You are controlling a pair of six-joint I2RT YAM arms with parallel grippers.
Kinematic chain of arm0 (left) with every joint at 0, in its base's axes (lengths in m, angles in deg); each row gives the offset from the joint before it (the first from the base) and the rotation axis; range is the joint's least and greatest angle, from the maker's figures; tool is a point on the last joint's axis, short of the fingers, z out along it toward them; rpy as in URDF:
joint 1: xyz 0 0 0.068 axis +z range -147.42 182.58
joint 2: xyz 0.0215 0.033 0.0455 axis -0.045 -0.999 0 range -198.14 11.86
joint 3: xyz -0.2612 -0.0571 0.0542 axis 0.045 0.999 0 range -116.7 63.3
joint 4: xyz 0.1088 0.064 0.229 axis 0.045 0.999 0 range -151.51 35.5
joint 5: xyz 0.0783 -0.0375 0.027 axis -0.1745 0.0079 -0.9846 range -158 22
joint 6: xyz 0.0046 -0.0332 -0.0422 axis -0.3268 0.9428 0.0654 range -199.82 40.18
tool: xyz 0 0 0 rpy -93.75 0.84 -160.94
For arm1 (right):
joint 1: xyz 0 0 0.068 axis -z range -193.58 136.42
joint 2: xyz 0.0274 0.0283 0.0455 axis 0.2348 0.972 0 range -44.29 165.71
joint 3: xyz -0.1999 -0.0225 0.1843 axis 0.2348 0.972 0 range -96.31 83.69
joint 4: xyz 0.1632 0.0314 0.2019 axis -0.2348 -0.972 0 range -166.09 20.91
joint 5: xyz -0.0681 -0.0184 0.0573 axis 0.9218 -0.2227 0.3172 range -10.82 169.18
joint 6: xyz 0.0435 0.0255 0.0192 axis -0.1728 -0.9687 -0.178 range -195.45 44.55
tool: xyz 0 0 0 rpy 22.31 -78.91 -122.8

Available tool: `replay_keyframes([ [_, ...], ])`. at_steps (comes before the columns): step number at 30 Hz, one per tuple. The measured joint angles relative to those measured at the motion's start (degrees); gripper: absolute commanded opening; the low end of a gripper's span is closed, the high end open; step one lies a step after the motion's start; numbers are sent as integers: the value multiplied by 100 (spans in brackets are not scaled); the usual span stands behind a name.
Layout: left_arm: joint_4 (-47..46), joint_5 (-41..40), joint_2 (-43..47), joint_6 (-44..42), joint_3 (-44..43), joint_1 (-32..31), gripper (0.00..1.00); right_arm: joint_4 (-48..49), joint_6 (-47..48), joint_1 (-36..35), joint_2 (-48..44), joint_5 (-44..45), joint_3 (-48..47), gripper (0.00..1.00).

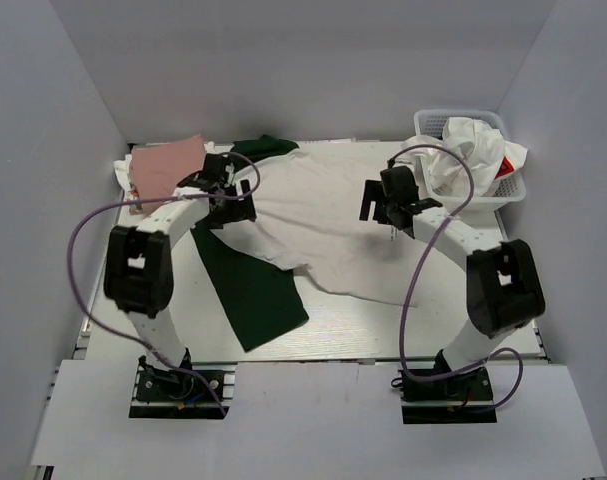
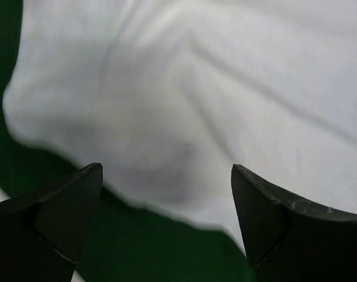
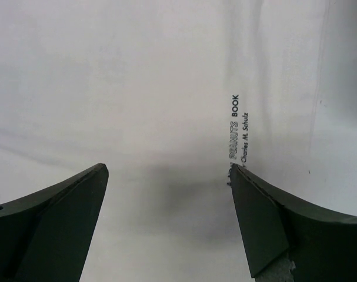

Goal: Fold and stack the t-shirts

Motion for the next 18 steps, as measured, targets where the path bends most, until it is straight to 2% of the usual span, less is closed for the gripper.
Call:
replay_keyframes([
  [5,361,42,2070,885,1646,-70,100,133,-337,-149,-1143,-22,675,90],
  [9,680,431,3458,1469,3239,-162,100,-85,-881,-184,-1775,-57,1449,90],
  [13,1058,1067,4111,1746,4242,-431,97,-463,-1388,-153,-2262,4,2133,90],
  [18,994,1858,4374,2100,5154,-859,91,-986,-1716,-103,-2741,339,2463,90],
])
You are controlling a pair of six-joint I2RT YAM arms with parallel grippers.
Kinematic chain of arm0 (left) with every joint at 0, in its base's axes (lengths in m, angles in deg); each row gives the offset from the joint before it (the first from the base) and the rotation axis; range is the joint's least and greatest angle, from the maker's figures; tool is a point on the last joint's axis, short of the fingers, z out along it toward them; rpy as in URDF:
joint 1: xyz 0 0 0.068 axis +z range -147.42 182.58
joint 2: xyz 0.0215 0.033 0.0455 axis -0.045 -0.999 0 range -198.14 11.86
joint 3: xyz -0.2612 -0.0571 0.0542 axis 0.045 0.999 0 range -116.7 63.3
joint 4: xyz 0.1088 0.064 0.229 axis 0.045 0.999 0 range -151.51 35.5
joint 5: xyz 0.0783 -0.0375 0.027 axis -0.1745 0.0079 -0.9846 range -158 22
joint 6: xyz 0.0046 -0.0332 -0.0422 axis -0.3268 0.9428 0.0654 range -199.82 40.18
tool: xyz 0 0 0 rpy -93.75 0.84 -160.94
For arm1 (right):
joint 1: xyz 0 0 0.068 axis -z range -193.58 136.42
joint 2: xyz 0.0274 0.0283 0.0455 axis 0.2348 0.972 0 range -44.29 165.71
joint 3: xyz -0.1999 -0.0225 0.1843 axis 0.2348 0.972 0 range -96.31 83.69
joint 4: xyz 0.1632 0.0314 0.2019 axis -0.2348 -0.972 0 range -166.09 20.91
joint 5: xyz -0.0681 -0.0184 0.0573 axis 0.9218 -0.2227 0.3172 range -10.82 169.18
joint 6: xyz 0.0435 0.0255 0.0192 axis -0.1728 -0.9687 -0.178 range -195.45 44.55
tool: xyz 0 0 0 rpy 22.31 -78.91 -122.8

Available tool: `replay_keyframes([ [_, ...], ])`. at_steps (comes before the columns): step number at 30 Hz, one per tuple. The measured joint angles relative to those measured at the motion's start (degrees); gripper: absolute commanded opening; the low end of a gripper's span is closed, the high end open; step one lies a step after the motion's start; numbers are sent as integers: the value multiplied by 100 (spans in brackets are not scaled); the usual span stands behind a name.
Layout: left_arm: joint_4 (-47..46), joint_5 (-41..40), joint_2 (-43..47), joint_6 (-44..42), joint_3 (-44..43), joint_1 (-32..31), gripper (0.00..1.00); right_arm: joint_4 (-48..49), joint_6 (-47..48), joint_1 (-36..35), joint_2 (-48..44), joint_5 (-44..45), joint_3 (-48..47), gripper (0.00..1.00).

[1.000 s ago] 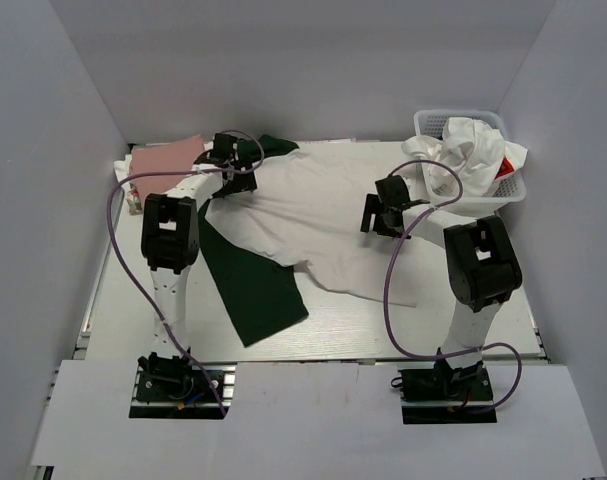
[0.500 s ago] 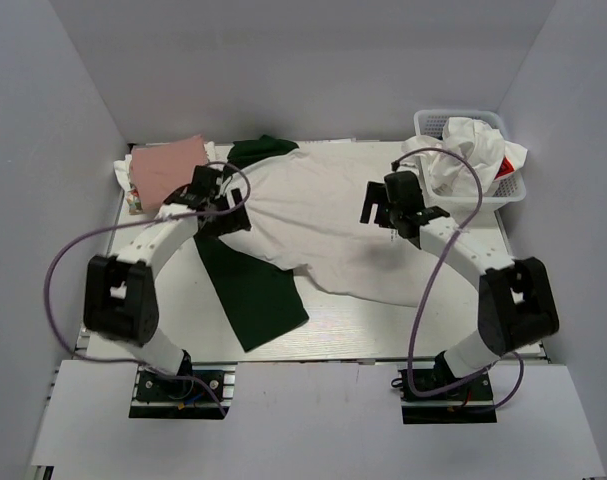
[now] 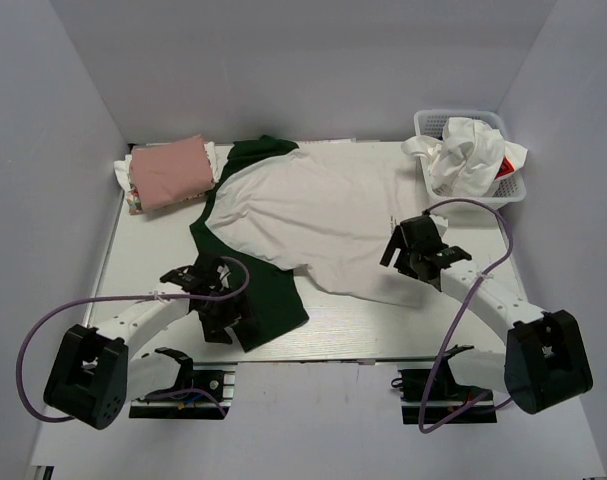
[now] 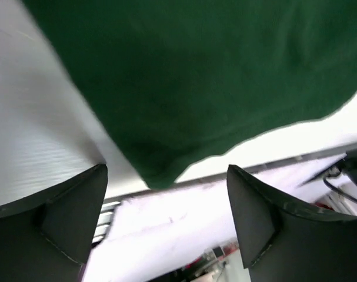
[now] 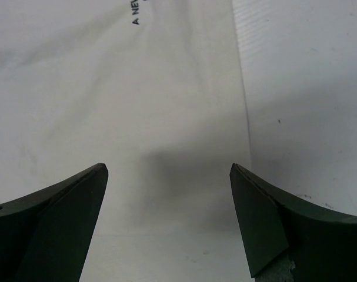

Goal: Fold and stack the t-shirts

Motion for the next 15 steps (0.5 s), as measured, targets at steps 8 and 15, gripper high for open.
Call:
replay_keyframes([
  [8,-525,570,-166,483,236,-654,73,-573,-319,96,-599,-66,533,90],
  [15,-824,743,-492,601,363,-1014,6,-1021,-444,181,-717,-177,813,82],
])
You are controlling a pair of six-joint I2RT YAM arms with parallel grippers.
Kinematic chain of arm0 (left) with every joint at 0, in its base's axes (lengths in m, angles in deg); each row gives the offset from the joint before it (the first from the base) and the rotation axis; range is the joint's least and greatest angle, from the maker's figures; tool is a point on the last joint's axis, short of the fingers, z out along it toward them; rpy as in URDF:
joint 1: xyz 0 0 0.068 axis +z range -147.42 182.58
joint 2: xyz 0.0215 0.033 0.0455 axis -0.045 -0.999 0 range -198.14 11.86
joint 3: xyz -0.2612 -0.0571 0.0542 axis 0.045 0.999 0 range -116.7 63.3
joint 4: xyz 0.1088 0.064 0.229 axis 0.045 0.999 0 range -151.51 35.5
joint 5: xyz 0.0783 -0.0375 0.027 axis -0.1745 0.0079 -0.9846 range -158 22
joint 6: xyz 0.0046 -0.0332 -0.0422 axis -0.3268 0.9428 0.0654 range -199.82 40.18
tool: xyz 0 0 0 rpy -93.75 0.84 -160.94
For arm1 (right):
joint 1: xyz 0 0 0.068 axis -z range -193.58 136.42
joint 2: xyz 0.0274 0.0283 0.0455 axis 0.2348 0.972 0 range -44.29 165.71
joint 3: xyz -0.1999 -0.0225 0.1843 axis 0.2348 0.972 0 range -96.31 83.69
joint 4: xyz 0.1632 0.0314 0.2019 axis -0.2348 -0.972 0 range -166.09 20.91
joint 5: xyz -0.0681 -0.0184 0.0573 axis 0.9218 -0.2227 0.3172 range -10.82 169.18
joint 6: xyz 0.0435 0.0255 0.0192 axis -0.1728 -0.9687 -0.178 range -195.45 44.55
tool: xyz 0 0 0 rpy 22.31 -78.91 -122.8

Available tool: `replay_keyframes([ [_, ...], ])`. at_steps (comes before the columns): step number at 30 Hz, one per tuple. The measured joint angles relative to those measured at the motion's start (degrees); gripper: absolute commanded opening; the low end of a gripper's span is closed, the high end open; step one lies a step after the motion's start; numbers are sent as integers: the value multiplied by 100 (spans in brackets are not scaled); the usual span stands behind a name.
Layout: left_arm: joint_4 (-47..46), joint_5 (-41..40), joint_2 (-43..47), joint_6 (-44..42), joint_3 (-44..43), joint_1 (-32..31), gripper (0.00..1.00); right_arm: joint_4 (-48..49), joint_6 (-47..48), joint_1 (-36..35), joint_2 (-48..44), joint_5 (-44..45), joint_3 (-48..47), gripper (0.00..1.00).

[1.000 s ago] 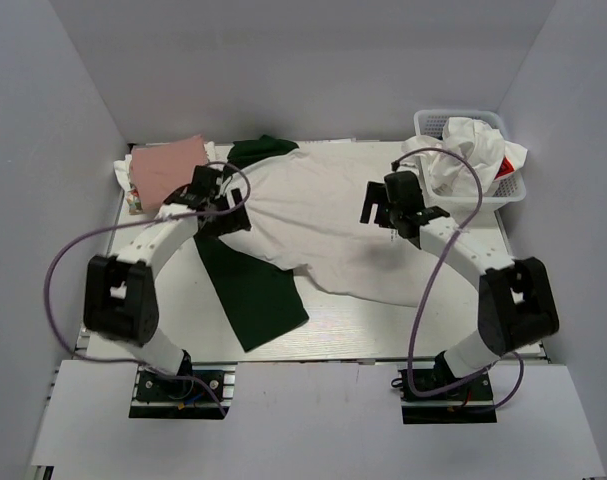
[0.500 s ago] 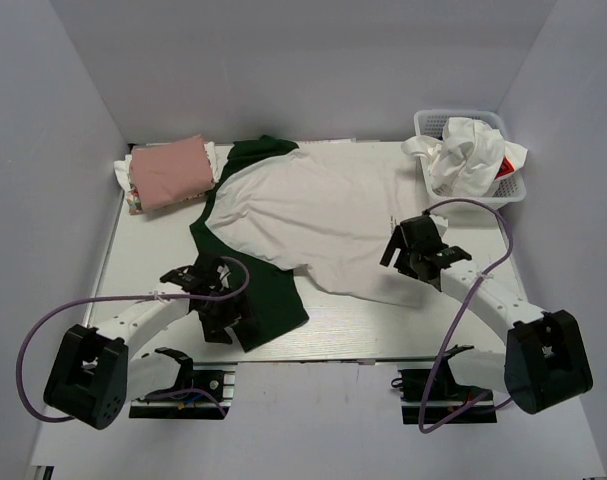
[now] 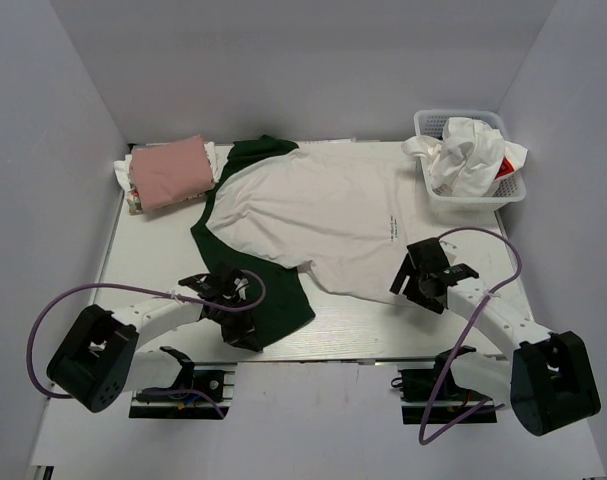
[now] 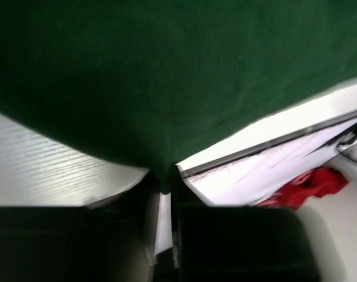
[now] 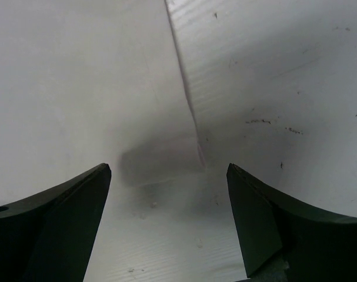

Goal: Fold and stack the t-shirts

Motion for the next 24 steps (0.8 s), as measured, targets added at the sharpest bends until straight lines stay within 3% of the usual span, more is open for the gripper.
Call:
replay_keyframes([
  [1,24,-28,-2,-2,11,-13,0,4,-20,13,7,-42,63,80],
  [3,46,-57,4,-11,15,-26,0,28,-33,42,68,-118,192,67],
  [5,101,-79,7,-13,0,-33,0,74,-26,55,129,-155,232,61],
  [9,431,-138,81,-46,-63,-63,0,291,-17,125,214,-363,243,0],
  [24,2474,186,1268,-372,-476,-136,0,-979,-282,317,-820,-188,240,0],
])
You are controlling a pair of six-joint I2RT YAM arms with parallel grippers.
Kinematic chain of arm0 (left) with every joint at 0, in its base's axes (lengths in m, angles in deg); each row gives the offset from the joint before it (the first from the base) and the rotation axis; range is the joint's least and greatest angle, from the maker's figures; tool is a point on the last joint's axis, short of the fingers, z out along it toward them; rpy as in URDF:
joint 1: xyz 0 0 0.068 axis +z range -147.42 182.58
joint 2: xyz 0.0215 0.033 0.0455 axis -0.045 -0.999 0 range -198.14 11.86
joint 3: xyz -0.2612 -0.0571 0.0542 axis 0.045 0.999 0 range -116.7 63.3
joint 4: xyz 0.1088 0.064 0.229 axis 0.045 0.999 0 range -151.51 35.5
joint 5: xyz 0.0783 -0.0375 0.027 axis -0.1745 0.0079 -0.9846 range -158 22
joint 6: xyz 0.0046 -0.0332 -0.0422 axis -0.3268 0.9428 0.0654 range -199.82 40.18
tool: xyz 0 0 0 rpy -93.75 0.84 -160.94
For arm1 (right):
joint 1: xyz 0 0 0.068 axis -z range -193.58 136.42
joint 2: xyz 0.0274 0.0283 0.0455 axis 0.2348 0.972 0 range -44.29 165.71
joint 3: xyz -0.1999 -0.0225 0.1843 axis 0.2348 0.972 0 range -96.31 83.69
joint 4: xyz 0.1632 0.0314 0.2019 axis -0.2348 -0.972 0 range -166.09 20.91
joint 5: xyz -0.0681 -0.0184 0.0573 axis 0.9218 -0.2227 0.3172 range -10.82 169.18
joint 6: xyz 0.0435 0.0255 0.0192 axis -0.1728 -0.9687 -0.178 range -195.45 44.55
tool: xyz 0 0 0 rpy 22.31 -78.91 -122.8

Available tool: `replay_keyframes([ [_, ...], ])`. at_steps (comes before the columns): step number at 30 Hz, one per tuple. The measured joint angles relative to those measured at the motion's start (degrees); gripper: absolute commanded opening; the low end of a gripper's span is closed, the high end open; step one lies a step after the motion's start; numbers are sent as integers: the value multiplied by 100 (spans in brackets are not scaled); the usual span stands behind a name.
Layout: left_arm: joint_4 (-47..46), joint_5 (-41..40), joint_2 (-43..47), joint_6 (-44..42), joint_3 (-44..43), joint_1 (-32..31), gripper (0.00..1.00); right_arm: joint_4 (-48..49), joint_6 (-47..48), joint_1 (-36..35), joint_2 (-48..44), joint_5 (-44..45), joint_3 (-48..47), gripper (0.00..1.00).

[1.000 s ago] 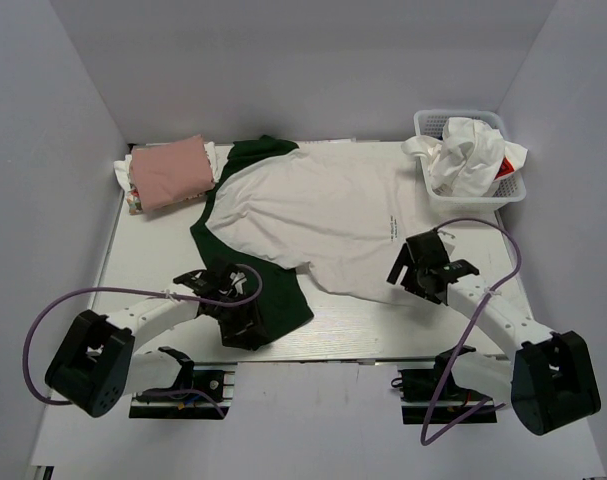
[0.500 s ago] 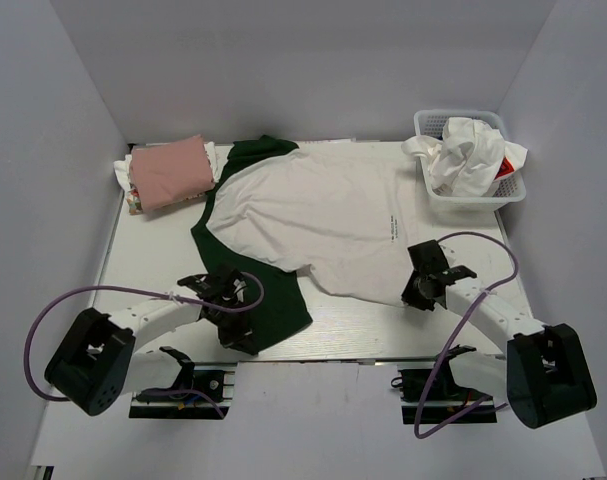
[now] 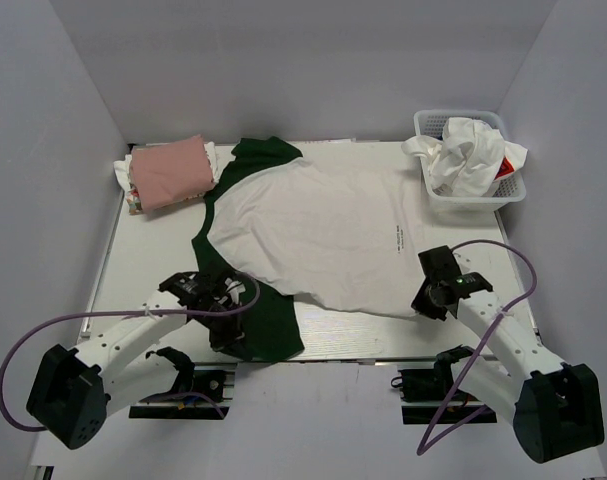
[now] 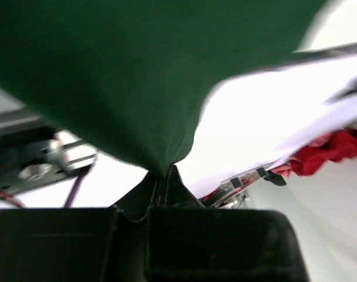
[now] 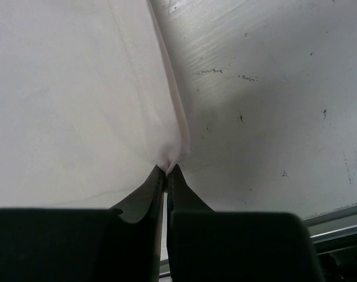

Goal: Fold and stack the t-shirts

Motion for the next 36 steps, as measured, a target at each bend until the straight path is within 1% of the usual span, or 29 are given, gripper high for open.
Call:
replay_keyframes([
  [4,-455,168,-79,-101,-643,0,0,-26,116,-4,11,-55,-151,0],
  [7,-1169,157,-295,-177,-1156,57,0,11,227,-7,144,-90,-319,0],
  [9,-1609,-20,-520,-203,-1478,85,0,138,293,-7,310,-114,-483,0],
  [12,-2114,-450,-988,-275,-1954,155,0,398,367,-7,575,-146,-765,0],
  [18,-2750,-1690,-2284,-498,-3145,387,0,1049,424,-7,1095,-52,-1434,0],
  [22,-2935,-2243,-2765,-778,-3797,647,0,1217,424,-4,1683,195,-2133,0],
  [27,-3335,-2691,-3259,-1272,-4642,935,0,1283,426,4,2435,498,-2935,0],
  [32,-3539,-2872,-3729,-1725,-5235,1241,0,1250,426,83,3005,831,-3451,0],
  [36,-3766,-2837,-4441,-2024,-5831,1528,0,1126,431,210,3504,1049,-3864,0],
])
